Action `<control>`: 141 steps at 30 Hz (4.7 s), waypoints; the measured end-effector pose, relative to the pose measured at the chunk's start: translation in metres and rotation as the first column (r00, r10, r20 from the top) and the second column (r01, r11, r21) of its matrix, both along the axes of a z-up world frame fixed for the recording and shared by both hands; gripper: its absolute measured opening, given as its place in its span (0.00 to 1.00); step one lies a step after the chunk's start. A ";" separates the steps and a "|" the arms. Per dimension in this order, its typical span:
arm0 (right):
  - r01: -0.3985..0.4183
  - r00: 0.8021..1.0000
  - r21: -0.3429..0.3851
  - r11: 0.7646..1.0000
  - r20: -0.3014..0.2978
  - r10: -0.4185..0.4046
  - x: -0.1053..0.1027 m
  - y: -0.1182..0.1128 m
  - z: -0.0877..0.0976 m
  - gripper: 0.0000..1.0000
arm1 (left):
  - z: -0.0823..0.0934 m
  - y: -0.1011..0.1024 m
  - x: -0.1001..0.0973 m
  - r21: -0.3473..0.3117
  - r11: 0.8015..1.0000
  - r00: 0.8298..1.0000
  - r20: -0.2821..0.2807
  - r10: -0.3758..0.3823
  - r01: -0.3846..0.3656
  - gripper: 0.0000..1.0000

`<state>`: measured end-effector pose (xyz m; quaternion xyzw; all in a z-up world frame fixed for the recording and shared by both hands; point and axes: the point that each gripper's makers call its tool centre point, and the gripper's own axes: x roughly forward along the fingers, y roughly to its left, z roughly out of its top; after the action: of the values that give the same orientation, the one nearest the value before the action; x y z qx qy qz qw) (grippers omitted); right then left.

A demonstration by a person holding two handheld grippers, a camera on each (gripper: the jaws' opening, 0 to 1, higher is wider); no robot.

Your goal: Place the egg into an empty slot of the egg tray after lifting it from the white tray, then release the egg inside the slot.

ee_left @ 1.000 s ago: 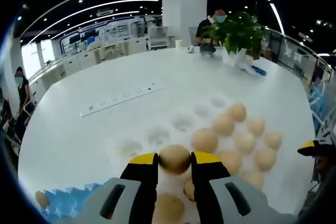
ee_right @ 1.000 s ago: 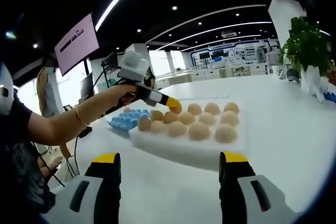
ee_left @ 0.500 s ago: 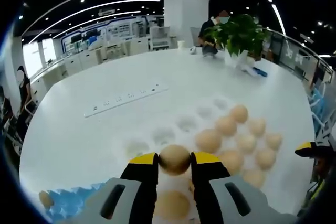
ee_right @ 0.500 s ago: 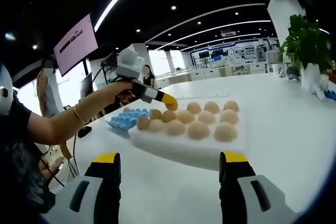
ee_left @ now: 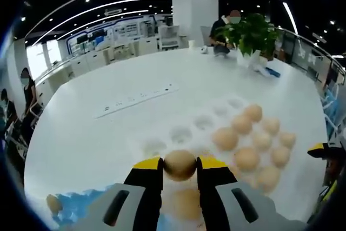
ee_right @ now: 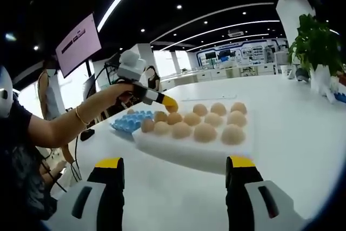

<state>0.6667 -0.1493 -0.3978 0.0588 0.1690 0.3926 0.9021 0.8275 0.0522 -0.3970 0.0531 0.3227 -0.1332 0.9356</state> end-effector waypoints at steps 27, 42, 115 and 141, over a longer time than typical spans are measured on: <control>-0.017 1.000 -0.016 1.000 -0.005 0.017 -0.003 0.010 -0.001 0.79 | 0.012 0.039 -0.008 -0.030 0.998 0.998 0.012 0.064 -0.063 0.24; -0.030 0.999 -0.025 0.999 -0.012 0.029 -0.005 0.014 -0.004 0.79 | 0.008 0.072 -0.020 -0.014 0.993 0.993 -0.008 0.117 -0.117 0.23; -0.041 0.999 -0.051 0.998 0.000 0.042 -0.012 0.017 -0.004 0.80 | -0.006 0.205 -0.066 -0.009 0.922 0.922 0.008 0.387 -0.387 0.23; -0.006 1.000 -0.025 1.000 0.000 0.006 -0.009 0.012 0.001 0.80 | -0.020 0.206 -0.052 0.009 0.935 0.933 0.076 0.352 -0.354 0.24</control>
<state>0.6577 -0.1374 -0.3969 0.0473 0.1740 0.3933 0.9016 0.7753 0.2582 -0.4170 0.0095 0.2942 0.0424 0.9548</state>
